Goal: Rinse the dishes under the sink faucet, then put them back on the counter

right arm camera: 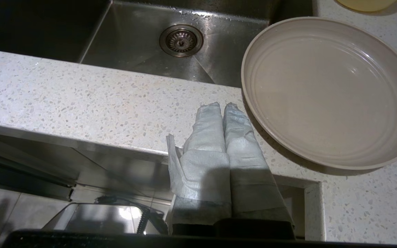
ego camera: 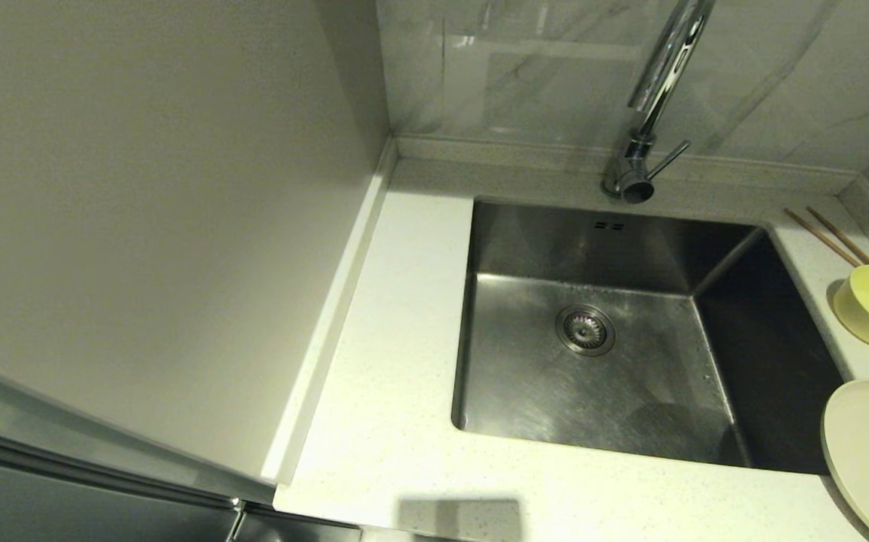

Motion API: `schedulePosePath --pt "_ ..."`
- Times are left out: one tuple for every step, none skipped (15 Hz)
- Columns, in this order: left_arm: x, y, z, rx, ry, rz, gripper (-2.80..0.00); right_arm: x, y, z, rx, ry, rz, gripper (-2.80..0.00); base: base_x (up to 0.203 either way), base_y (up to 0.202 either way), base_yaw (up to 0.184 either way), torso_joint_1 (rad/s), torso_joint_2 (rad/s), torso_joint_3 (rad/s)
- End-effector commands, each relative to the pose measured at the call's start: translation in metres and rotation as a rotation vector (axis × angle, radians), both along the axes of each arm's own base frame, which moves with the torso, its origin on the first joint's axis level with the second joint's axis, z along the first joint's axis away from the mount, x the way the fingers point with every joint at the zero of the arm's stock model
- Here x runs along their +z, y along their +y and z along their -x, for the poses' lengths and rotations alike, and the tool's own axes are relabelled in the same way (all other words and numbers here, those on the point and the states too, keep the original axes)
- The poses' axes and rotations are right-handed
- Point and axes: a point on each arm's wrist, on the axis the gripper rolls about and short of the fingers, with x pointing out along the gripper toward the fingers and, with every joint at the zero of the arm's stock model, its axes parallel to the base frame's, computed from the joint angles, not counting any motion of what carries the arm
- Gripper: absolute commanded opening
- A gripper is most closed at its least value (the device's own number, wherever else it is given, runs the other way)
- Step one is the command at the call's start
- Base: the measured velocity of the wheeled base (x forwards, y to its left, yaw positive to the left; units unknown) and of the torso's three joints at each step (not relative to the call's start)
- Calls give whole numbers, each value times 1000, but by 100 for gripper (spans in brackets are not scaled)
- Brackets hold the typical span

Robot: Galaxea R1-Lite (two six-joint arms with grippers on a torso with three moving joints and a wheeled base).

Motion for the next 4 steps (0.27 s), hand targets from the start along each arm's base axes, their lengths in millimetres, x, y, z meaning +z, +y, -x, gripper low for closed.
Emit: schedulePosePath --pt "0 0 0 1 -2 1 -280 0 0 0 0 2 3 -280 0 0 0 0 0 0" --pt "0 0 0 1 -2 1 -280 0 0 0 -2 2 -2 -280 0 0 0 0 0 0" --pt "0 0 0 1 -2 1 -280 0 0 0 -2 2 -2 -280 0 0 0 0 0 0" --pt "0 0 0 1 -2 1 -280 0 0 0 -1 4 -1 -280 0 0 0 0 0 0"
